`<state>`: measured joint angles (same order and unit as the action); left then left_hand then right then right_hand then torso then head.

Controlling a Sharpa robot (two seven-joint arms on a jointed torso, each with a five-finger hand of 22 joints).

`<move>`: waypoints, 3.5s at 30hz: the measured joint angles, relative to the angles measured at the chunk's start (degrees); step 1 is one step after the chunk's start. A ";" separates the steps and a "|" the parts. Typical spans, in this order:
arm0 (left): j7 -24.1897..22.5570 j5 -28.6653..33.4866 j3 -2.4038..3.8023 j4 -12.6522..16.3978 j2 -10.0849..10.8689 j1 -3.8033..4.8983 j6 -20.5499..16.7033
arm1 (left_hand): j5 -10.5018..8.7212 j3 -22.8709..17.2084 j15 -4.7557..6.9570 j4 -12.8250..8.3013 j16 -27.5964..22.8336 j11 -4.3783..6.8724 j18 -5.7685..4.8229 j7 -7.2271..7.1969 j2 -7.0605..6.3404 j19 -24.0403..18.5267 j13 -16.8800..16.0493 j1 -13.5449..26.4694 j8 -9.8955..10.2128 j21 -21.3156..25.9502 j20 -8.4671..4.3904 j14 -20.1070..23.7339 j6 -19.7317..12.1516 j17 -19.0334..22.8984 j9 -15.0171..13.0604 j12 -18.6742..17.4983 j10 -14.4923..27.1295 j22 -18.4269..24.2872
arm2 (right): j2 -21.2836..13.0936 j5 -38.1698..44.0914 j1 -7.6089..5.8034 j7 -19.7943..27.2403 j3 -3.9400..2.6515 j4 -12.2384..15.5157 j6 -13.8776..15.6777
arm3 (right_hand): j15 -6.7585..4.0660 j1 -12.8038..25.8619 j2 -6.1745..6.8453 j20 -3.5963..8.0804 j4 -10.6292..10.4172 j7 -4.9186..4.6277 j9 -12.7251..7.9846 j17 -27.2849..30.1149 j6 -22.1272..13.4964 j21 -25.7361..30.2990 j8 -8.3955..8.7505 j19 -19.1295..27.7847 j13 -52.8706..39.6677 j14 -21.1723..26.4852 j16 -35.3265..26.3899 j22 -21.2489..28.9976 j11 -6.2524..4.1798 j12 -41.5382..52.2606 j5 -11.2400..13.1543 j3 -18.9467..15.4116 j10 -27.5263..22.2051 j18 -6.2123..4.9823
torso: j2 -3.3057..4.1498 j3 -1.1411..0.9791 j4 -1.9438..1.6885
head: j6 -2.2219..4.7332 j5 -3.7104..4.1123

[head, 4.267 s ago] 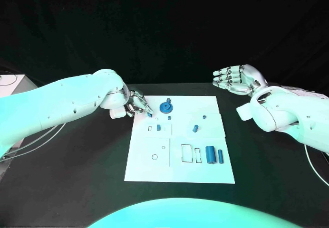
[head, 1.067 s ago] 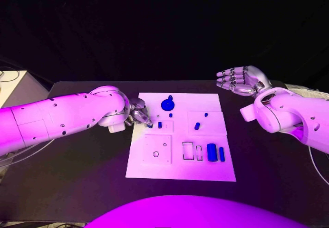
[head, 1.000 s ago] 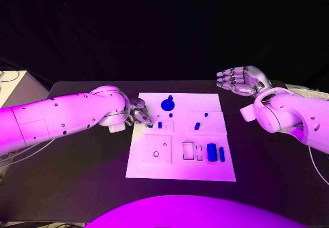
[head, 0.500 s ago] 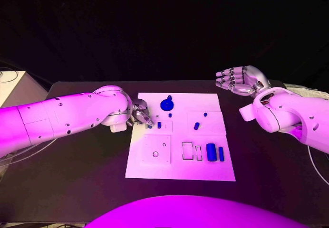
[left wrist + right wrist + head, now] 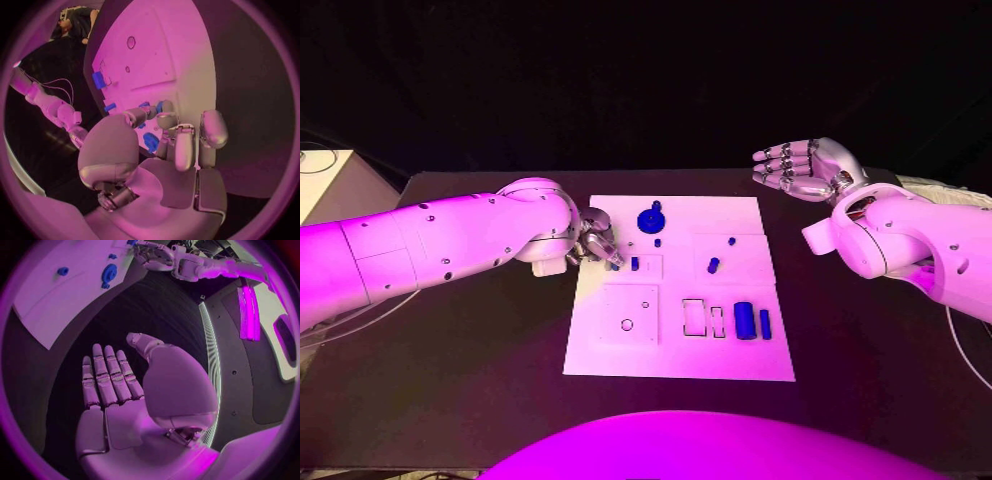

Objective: Assemble the parts on the task board

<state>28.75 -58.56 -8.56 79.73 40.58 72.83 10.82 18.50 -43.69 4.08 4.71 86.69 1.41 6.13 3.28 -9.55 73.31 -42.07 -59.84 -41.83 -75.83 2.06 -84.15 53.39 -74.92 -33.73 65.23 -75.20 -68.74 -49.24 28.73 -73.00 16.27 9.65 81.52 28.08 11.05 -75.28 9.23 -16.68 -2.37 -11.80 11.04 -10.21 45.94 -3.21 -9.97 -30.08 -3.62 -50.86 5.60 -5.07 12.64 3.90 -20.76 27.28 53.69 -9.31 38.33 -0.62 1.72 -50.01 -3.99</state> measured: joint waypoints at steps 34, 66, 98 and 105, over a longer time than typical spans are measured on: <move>0.04 -0.61 0.62 1.57 1.62 -0.59 -1.22 | -1.13 15.70 0.43 7.04 -0.84 -0.08 0.00 -0.72 -2.89 -0.82 1.96 7.28 1.16 2.49 0.81 -0.01 -0.17 0.00 2.38 -1.21 2.22 2.39 | -0.02 -0.05 0.31 0.05 0.00 -0.06 -0.29 | 0.00 0.23 0.23 -0.22 -0.16 0.17 -0.05 0.13 0.17 0.00 0.23 0.63 0.00 0.00 0.00 0.12 0.00 0.00 -0.22 0.16 0.00 0.00 | -0.03 0.09 0.00 | 0.00 0.36; -17.44 5.77 4.84 5.44 4.59 -1.77 -15.53 | -0.84 16.35 -5.64 5.53 -18.31 -6.60 3.59 6.17 -2.00 -21.35 19.79 -21.29 2.63 24.02 5.14 16.55 -14.89 27.99 6.12 -15.33 27.77 24.31 | 0.08 -0.09 0.66 0.15 0.00 -0.77 -0.53 | 0.00 0.23 0.23 -0.21 0.01 0.17 -0.11 0.18 0.17 0.00 0.23 0.63 0.00 0.00 0.00 0.17 0.00 0.00 -0.22 0.32 0.00 0.00 | -0.04 0.02 0.00 | 0.08 0.82; -29.40 -27.23 2.11 -6.17 -6.52 -4.59 -25.57 | -7.50 9.79 -6.76 -1.89 -19.84 -7.96 3.59 5.00 -6.15 -26.42 30.16 -18.09 10.37 21.08 6.34 23.15 -12.21 38.61 16.85 -22.68 34.45 20.51 | 0.61 -0.14 0.66 0.50 0.00 -1.11 -1.13 | 0.00 0.23 0.23 -0.21 0.01 0.17 -0.10 0.23 0.17 0.00 0.23 0.63 0.00 0.00 0.00 0.16 0.00 0.00 -0.22 0.32 0.00 0.00 | -0.01 -0.01 0.07 | 1.14 0.74; -29.19 -28.74 2.09 -6.97 -7.61 -4.59 -23.13 | -7.50 9.54 -6.35 -2.43 -17.96 -7.69 3.59 4.77 -5.38 -26.20 30.78 -18.86 10.81 21.51 6.56 22.89 -11.17 37.35 17.44 -22.68 33.86 20.62 | 0.74 -0.16 0.66 0.51 0.00 -1.11 -1.19 | 0.00 0.23 0.23 -0.21 0.00 0.17 -0.12 0.25 0.17 0.00 0.31 0.63 0.00 0.00 0.00 0.19 0.00 0.00 -0.22 0.31 0.00 -0.01 | 0.04 0.01 0.04 | 1.04 0.87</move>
<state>-0.43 -87.29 -6.48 72.76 32.98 68.23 -12.31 11.00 -34.15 -2.27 2.28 68.73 -6.28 9.72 8.05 -14.94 47.11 -11.29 -78.70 -31.02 -54.31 8.62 -61.26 42.22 -37.57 -16.29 42.55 -41.34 -48.13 -48.50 28.58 -72.34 16.78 9.65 80.41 26.89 11.05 -75.05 9.46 -16.89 -2.36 -11.64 10.92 -9.97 46.11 -3.21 -9.65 -29.45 -3.62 -50.86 5.60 -4.88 12.64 3.90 -20.98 27.59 53.68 -9.32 38.37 -0.60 1.76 -48.97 -3.12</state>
